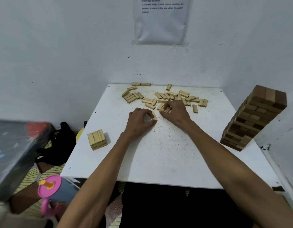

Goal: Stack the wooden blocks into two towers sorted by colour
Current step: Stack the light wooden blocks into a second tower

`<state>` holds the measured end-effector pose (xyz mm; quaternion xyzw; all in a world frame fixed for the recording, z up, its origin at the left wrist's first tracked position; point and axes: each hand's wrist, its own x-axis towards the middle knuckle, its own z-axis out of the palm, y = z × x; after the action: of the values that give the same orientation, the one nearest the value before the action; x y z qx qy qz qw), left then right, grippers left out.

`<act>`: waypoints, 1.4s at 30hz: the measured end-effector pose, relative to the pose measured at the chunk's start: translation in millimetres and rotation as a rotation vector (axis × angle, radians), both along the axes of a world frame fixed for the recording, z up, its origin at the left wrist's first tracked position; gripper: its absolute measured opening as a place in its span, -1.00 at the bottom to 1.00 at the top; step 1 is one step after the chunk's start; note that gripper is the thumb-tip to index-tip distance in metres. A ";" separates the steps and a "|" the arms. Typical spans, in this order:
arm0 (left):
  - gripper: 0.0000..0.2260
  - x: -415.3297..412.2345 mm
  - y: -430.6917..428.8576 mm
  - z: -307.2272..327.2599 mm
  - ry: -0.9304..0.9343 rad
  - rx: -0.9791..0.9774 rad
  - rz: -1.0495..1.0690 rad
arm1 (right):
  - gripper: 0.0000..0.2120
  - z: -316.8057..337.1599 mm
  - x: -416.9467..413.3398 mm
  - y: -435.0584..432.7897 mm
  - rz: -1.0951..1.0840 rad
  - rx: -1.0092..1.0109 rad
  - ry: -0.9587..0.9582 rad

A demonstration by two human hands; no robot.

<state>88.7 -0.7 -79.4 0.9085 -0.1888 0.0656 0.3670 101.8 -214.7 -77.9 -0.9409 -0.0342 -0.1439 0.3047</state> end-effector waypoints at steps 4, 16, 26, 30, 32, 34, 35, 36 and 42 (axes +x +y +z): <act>-0.86 -7.8 8.6 1.7 0.009 -0.006 0.001 | -0.79 1.0 -6.8 2.6 0.008 0.003 0.005; -0.87 -66.8 39.9 -2.9 0.007 -0.059 -0.017 | -0.83 6.0 -96.4 13.7 0.280 0.006 0.004; -0.88 -111.6 57.6 -13.1 -0.015 -0.080 -0.022 | -0.77 -1.7 -128.0 15.6 0.435 -0.001 0.076; -0.87 -116.0 54.7 -18.7 -0.117 -0.024 0.025 | -0.69 4.1 -125.5 5.7 0.451 0.014 0.215; -0.78 -118.2 50.0 -20.1 -0.123 0.022 0.064 | -0.65 6.3 -123.2 3.3 0.463 0.028 0.243; -0.69 -121.9 42.6 -20.2 -0.126 0.052 0.093 | -0.66 6.2 -121.1 3.9 0.472 0.041 0.219; -0.64 -123.8 38.6 -20.1 -0.141 0.072 0.101 | -0.68 5.8 -120.3 5.1 0.471 0.049 0.206; -0.60 -125.5 34.2 -20.5 -0.160 0.097 0.109 | -0.70 5.2 -119.8 6.0 0.469 0.059 0.198; -0.52 -127.3 15.2 -21.6 -0.163 0.130 0.180 | -0.69 0.6 -118.0 7.6 0.462 0.042 0.175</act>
<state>-38.6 14.5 -101.0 0.9353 -0.1397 0.1593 0.2836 -16.2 -207.0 -77.2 -0.9104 -0.2189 0.0108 0.3509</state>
